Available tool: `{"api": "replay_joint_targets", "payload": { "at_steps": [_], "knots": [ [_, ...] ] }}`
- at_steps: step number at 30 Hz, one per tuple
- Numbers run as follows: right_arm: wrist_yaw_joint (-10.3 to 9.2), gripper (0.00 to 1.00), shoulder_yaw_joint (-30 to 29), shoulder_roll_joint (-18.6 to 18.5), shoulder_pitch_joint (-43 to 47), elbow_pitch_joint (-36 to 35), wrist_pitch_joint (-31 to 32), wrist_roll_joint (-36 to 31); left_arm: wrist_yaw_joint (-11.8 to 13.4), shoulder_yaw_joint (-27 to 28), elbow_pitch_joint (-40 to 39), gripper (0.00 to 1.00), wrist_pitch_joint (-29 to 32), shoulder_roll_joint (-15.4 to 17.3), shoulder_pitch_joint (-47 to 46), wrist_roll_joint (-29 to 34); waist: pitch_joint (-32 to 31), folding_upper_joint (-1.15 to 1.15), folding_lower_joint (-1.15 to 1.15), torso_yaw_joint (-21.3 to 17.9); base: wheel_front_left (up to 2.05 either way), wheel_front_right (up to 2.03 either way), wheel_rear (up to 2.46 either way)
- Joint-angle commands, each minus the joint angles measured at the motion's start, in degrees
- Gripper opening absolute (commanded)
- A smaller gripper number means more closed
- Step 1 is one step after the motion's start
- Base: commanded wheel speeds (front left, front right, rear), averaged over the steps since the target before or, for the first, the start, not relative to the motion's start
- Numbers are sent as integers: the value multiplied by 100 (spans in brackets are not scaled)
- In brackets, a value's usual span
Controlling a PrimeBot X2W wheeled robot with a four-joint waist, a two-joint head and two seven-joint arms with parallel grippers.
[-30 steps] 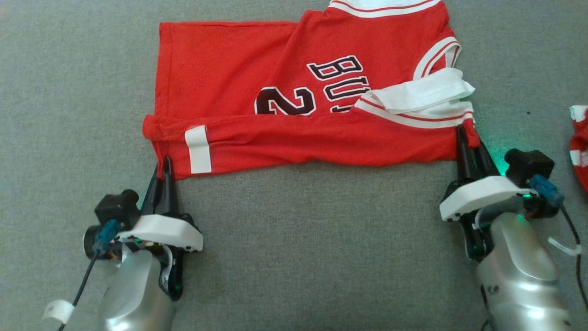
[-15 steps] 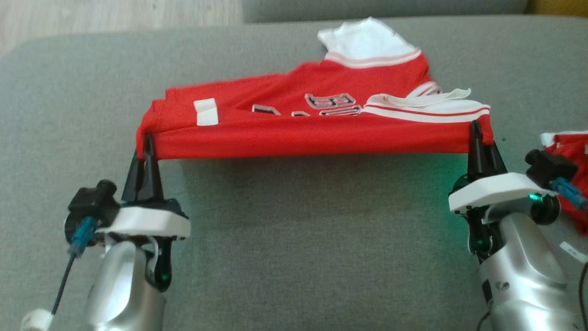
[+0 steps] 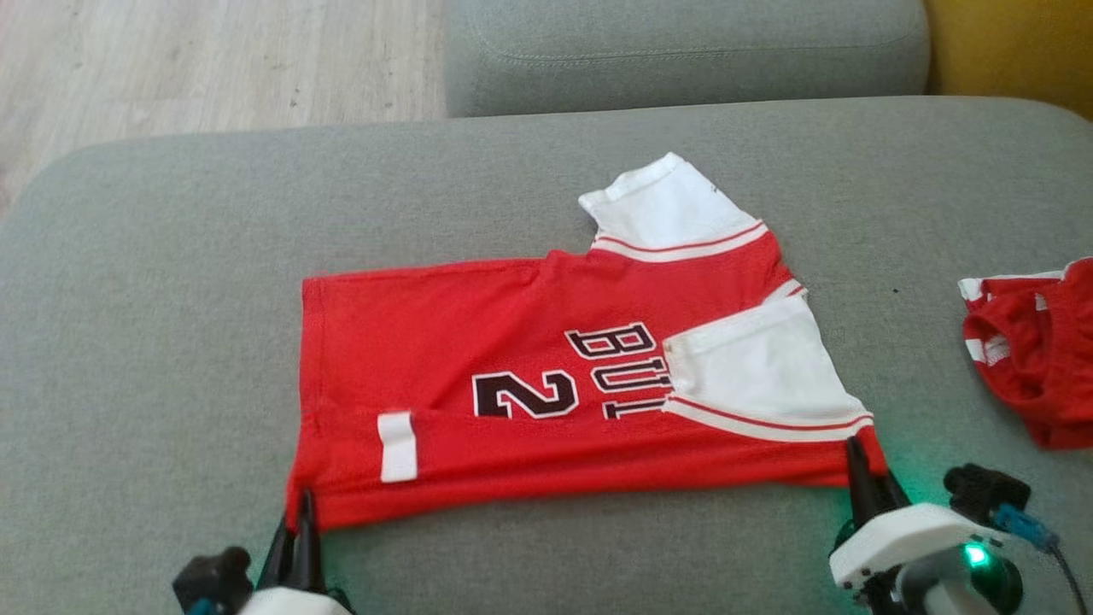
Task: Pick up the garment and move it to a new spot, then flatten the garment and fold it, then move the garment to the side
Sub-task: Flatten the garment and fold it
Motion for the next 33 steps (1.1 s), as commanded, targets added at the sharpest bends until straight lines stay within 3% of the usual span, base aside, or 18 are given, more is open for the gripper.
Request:
{"api": "replay_joint_targets", "payload": {
  "at_steps": [1,9,15,23,33],
  "knots": [
    [-5,100,58,-151,-201,-217,-113,88,76,108,-188,100,-39,126,-167,-49,36,0,2,-6,0,0,0],
    [-5,100,148,-331,-737,-568,-50,-141,8,33,-269,100,-39,290,-900,328,485,0,2,13,0,0,0],
    [-5,100,276,-513,-1604,-846,150,-503,-79,-459,287,100,378,844,-2347,294,1053,0,2,72,0,0,0],
    [-5,100,712,-564,-2517,-952,393,-620,-85,-1672,553,100,1330,1590,-3469,-838,1658,0,2,16,0,0,0],
    [-5,100,1019,-672,-3127,-770,333,-510,-86,-2410,755,100,1164,1890,-3774,-2006,1946,0,2,28,0,0,0]
  ]
}}
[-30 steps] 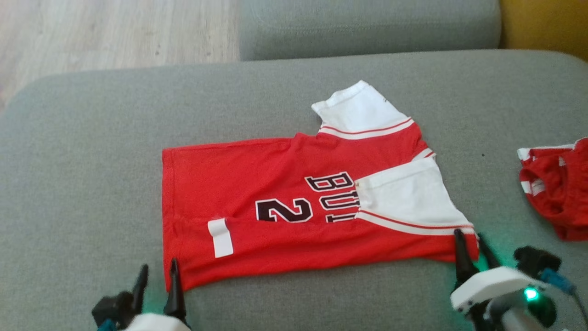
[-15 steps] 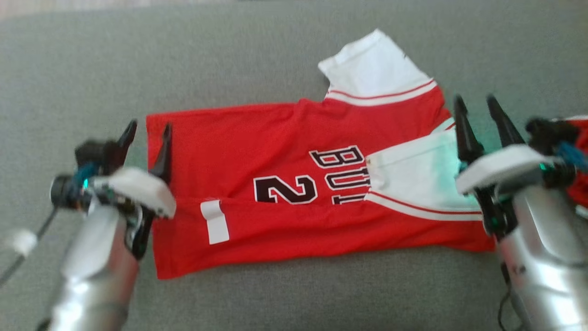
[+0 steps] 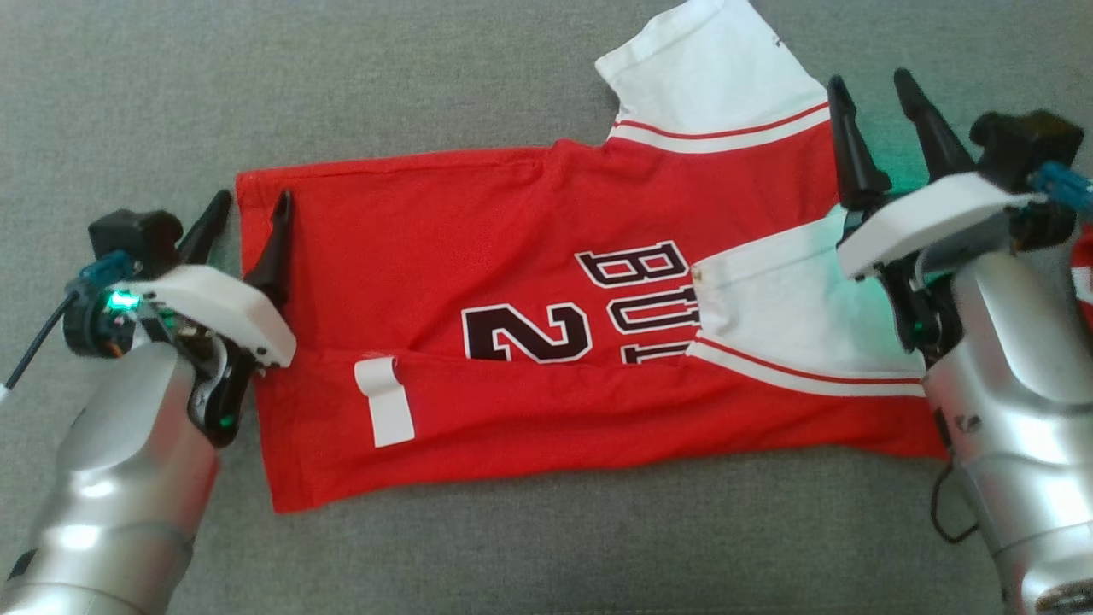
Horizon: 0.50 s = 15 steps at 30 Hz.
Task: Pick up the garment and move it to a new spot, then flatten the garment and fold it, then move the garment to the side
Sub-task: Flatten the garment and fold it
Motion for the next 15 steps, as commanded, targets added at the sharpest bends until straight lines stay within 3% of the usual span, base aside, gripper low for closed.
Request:
{"api": "replay_joint_targets", "payload": {
  "at_steps": [1,7,8,9,10,11,15],
  "knots": [
    [-4,100,143,-54,-191,-129,-40,12,11,57,-68,100,-86,286,-214,-88,45,0,-1,21,0,0,0],
    [-4,100,480,-170,-602,83,284,18,10,-478,-72,100,-215,296,-407,-505,221,0,-1,96,0,0,0],
    [-4,100,537,-195,-699,145,389,22,10,-606,-109,96,-225,299,-447,-566,260,0,-1,126,0,0,0],
    [-4,100,591,-219,-805,206,471,11,10,-728,-142,62,-254,304,-488,-623,293,0,-1,157,0,0,0],
    [-4,100,657,-244,-921,280,577,-10,10,-842,-160,4,-280,316,-536,-670,331,0,-1,192,0,0,0],
    [-4,100,706,-255,-1041,365,684,-12,10,-960,-173,0,-303,328,-581,-712,360,0,-1,225,0,0,0],
    [-4,100,837,-331,-1573,774,1073,-34,10,-1395,-246,0,-492,314,-801,-873,508,0,-1,441,0,0,0]
  ]
}}
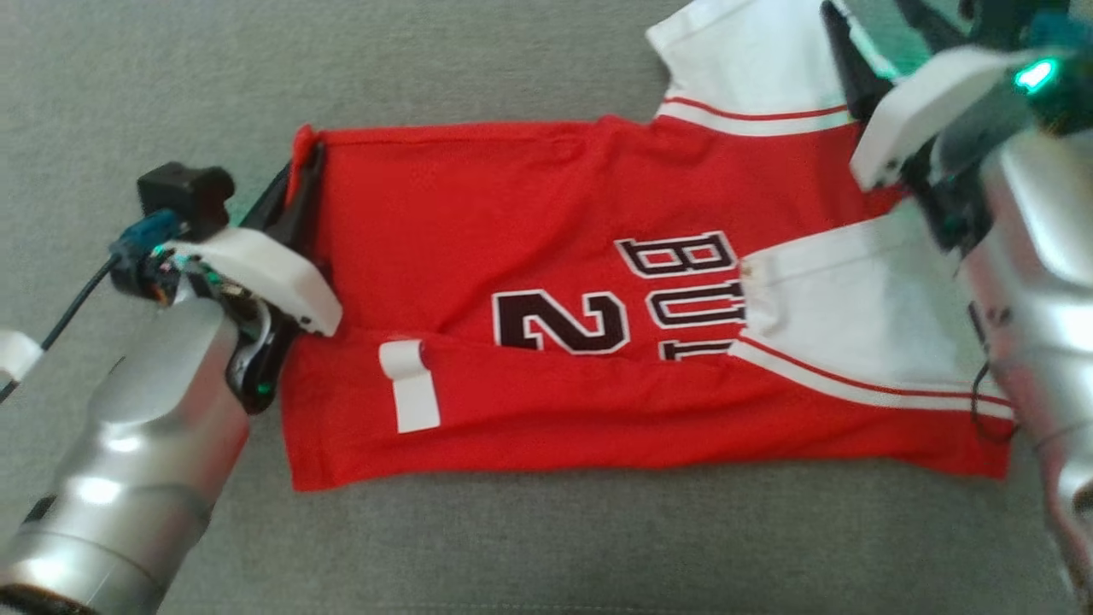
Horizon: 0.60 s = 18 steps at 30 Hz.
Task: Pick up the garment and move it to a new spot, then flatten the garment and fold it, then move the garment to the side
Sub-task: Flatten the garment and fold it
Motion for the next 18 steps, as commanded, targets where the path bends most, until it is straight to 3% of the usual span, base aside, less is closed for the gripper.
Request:
{"api": "replay_joint_targets", "payload": {
  "at_steps": [1,13,14,15,16,18],
  "knots": [
    [-4,100,79,-48,-238,-24,79,-38,10,-8,-115,0,-112,199,-206,-40,117,0,-1,184,0,0,0],
    [-4,100,373,-244,-1048,1183,872,-64,10,-989,-192,0,-640,-19,-758,-500,349,0,-1,849,0,0,0],
    [-4,76,443,-237,-1054,1223,920,-30,10,-1039,-178,0,-665,-22,-782,-546,351,0,-1,861,0,0,0],
    [-4,20,518,-238,-1062,1238,947,8,10,-1083,-167,0,-689,-21,-804,-586,352,0,-1,869,0,0,0],
    [-4,0,550,-257,-1080,1240,906,54,10,-1104,-148,0,-713,-14,-832,-610,353,0,-1,871,0,0,0],
    [-4,0,597,-358,-1164,1251,689,13,10,-1045,-73,0,-752,2,-904,-609,349,0,-1,859,0,0,0]
  ]
}}
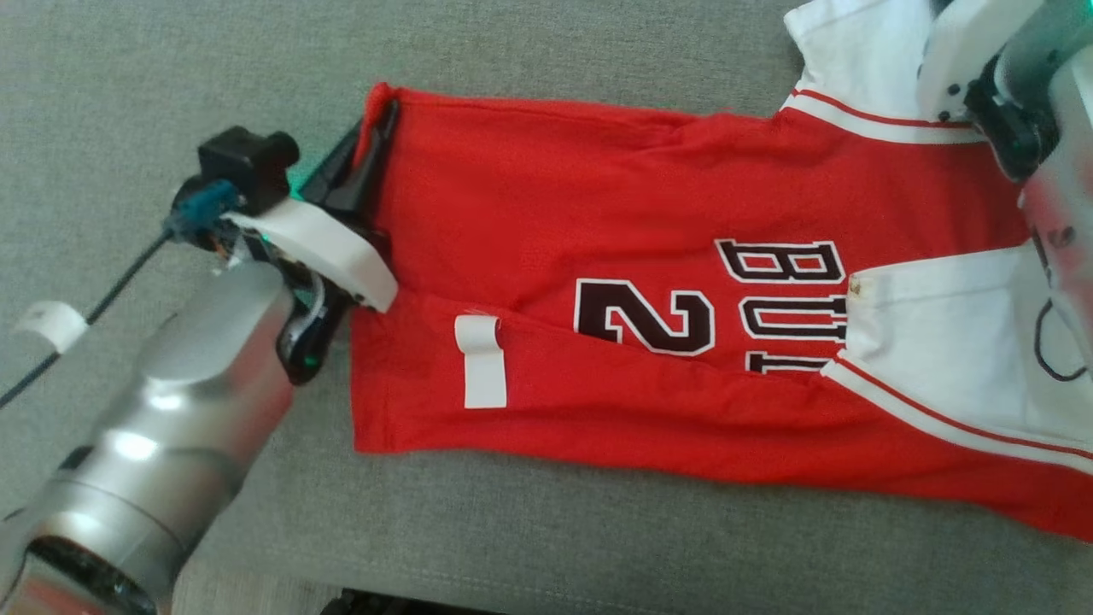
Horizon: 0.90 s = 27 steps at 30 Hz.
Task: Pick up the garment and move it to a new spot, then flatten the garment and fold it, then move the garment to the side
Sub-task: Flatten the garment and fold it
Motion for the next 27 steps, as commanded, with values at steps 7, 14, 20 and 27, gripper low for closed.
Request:
{"api": "replay_joint_targets", "payload": {
  "at_steps": [7,14,20,27],
  "knots": [
    [-4,0,-384,-71,-362,244,-1536,-388,84,1375,-278,0,-90,213,-236,806,-86,0,0,-152,0,0,0],
    [-4,0,-704,274,-380,526,-2349,-380,71,2354,-629,0,-91,129,383,1771,-332,0,0,-449,0,0,0],
    [-4,0,-665,587,378,-36,-2534,346,49,3119,-759,0,-91,112,1115,2397,-699,0,0,-817,0,0,0],
    [-4,0,-72,318,2463,-1696,-2358,1817,38,3950,-775,0,-91,-13,2165,3117,-1273,0,0,-1183,0,0,0]
  ]
}}
